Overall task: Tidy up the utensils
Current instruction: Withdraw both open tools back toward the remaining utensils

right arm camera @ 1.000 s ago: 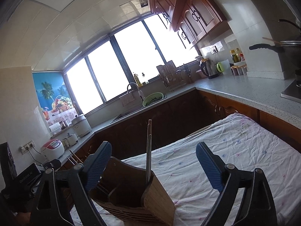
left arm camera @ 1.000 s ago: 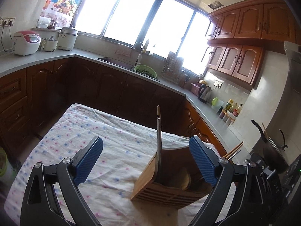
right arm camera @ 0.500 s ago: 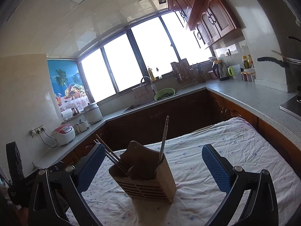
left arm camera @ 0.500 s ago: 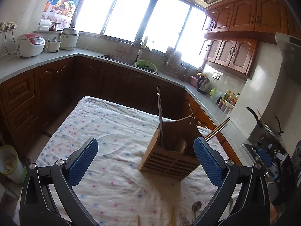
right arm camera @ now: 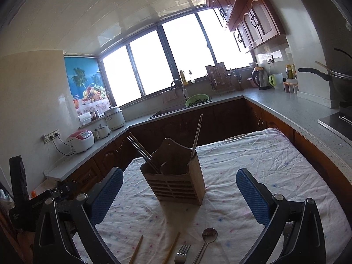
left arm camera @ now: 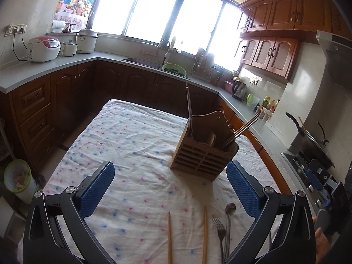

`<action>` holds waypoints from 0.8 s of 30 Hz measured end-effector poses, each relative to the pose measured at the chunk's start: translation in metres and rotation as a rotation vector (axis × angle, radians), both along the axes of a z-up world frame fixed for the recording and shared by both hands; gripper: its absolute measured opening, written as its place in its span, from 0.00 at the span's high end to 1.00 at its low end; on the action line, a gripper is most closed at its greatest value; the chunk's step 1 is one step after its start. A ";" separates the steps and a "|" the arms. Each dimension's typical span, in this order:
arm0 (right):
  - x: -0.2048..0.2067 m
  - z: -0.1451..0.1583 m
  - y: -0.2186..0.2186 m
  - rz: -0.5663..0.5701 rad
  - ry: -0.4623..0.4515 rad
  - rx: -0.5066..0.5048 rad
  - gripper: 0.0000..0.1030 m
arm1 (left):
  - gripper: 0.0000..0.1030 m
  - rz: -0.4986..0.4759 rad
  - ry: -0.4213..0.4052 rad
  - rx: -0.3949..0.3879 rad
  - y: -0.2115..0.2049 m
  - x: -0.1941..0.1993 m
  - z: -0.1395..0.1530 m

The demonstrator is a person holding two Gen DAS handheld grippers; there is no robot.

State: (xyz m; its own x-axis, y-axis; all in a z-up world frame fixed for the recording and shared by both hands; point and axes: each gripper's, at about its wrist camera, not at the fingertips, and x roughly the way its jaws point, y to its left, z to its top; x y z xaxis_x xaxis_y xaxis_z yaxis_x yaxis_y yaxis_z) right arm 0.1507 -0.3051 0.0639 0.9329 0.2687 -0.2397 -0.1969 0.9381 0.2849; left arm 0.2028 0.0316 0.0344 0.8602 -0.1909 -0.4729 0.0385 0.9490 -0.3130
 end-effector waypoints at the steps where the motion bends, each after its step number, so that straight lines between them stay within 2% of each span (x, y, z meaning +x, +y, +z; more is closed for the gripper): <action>1: -0.004 -0.001 0.000 0.001 0.004 -0.004 0.00 | 0.00 0.001 0.006 0.002 0.000 -0.004 -0.002; 10: -0.032 -0.020 0.007 0.026 0.056 -0.038 0.00 | 0.00 -0.045 0.068 0.030 -0.007 -0.028 -0.024; 24: -0.048 -0.042 0.012 0.049 0.136 -0.074 0.00 | 0.00 -0.066 0.170 0.066 -0.008 -0.041 -0.052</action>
